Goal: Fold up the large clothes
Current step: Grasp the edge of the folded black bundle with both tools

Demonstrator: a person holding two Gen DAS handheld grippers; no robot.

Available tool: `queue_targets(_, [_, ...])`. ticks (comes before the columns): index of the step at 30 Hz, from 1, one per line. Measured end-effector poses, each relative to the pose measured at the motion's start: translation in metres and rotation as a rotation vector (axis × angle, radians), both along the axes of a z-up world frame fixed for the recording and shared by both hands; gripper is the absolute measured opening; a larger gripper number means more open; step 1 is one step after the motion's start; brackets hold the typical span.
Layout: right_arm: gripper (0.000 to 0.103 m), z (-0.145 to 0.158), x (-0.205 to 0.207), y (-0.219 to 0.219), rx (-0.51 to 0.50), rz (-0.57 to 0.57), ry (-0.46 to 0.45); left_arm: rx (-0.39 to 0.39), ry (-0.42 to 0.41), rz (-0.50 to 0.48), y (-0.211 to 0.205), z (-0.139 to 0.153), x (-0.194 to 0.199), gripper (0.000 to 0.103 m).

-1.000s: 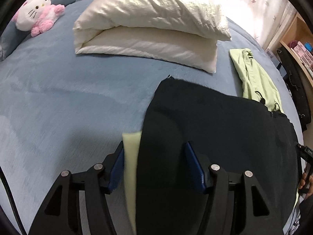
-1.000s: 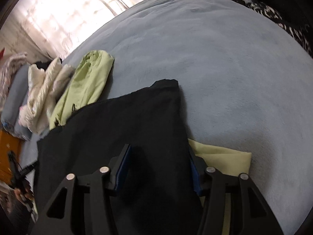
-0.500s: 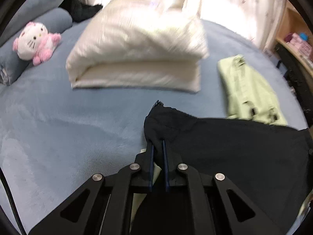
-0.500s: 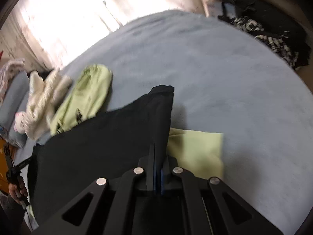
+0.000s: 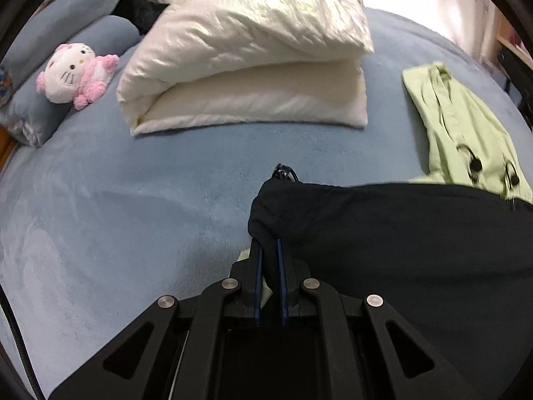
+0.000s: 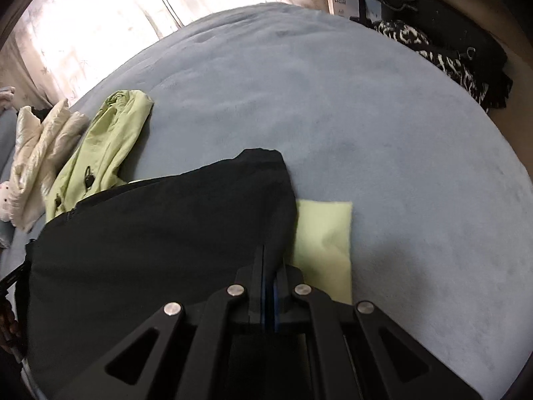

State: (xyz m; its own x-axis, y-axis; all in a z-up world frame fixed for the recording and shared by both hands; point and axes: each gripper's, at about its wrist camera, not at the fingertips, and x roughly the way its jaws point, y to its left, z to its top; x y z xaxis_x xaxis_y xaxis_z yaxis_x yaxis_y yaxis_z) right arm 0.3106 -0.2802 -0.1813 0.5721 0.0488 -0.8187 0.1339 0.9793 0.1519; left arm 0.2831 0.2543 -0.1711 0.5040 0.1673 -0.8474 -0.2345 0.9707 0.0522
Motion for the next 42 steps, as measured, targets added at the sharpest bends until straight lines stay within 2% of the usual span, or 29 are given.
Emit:
queue_targets(2, [0.003,0.002,0.004,0.0,-0.015,-0.009,-0.005,-0.017,-0.033,0.021,0.005,0.002,-0.001,0.008])
queue_targets(4, [0.005,0.002,0.005,-0.004,0.011,-0.018,0.009,-0.061,-0.046,0.032,0.012,0.004,-0.004,0.01])
queue_targets(7, [0.012,0.017,0.0,-0.007,0.05,-0.035,-0.012,-0.065,-0.09,0.018,0.018,0.013,-0.009,0.015])
queue_targets(8, [0.025,0.024,-0.001,-0.007,0.064,-0.015,-0.041,-0.055,-0.12,-0.011,0.018,0.018,-0.011,0.021])
queue_targets(9, [0.048,0.027,0.001,-0.005,0.056,-0.003,-0.054,-0.041,-0.133,-0.028,0.017,0.02,-0.011,0.025])
queue_targets(11, [0.073,0.03,0.007,0.001,0.003,0.014,-0.077,0.008,-0.146,-0.07,0.013,0.022,-0.007,0.033])
queue_targets(16, [0.074,0.006,0.047,0.005,-0.03,0.091,0.014,0.007,-0.096,-0.147,0.008,0.01,0.018,0.048])
queue_targets(17, [0.073,-0.001,0.055,0.004,-0.028,0.094,0.039,0.007,-0.077,-0.163,0.006,0.006,0.025,0.048])
queue_targets(18, [0.068,-0.006,0.058,0.004,-0.009,0.101,0.04,0.012,-0.066,-0.177,0.004,0.003,0.031,0.048])
queue_targets(19, [0.058,-0.007,0.059,0.005,0.006,0.11,0.026,0.027,-0.061,-0.188,0.002,-0.001,0.036,0.047])
queue_targets(20, [0.031,-0.007,0.058,0.005,-0.005,0.106,0.02,0.048,-0.067,-0.191,-0.003,-0.002,0.037,0.027])
queue_targets(21, [0.02,-0.005,0.058,0.005,-0.01,0.1,0.005,0.085,-0.093,-0.187,-0.005,0.0,0.039,0.014])
queue_targets(23, [0.016,0.004,0.052,0.001,0.005,0.078,-0.062,0.081,-0.179,-0.161,-0.006,0.007,0.036,0.011])
queue_targets(25, [0.016,0.004,0.05,0.001,-0.012,0.052,-0.097,0.075,-0.249,-0.127,-0.007,0.008,0.032,0.011])
queue_targets(27, [0.016,-0.009,0.056,0.004,-0.042,0.025,-0.063,0.086,-0.245,-0.09,-0.009,-0.001,0.034,0.011])
queue_targets(29, [0.018,-0.014,0.057,0.009,-0.086,0.01,-0.069,0.102,-0.24,-0.059,-0.013,-0.011,0.034,0.011])
queue_targets(31, [0.022,-0.013,0.059,0.013,-0.122,0.004,-0.06,0.087,-0.226,-0.033,-0.009,-0.014,0.034,0.012])
queue_targets(33, [0.032,-0.006,0.057,0.016,-0.134,0.001,-0.05,0.059,-0.2,-0.006,-0.002,-0.012,0.035,0.013])
queue_targets(36, [0.033,0.01,0.042,0.017,-0.113,-0.019,-0.065,0.019,-0.154,0.037,0.011,-0.005,0.028,0.023])
queue_targets(37, [0.034,0.019,0.033,0.019,-0.102,-0.029,-0.084,0.014,-0.143,0.062,0.016,0.0,0.024,0.03])
queue_targets(39, [0.041,0.032,0.017,0.028,-0.084,-0.031,-0.113,0.021,-0.15,0.108,0.019,0.015,0.01,0.03])
queue_targets(40, [0.042,0.039,0.008,0.035,-0.081,-0.025,-0.129,0.024,-0.163,0.114,0.017,0.023,0.001,0.03])
queue_targets(42, [0.042,0.049,-0.007,0.054,-0.086,0.006,-0.146,0.02,-0.191,0.085,0.008,0.04,-0.018,0.03])
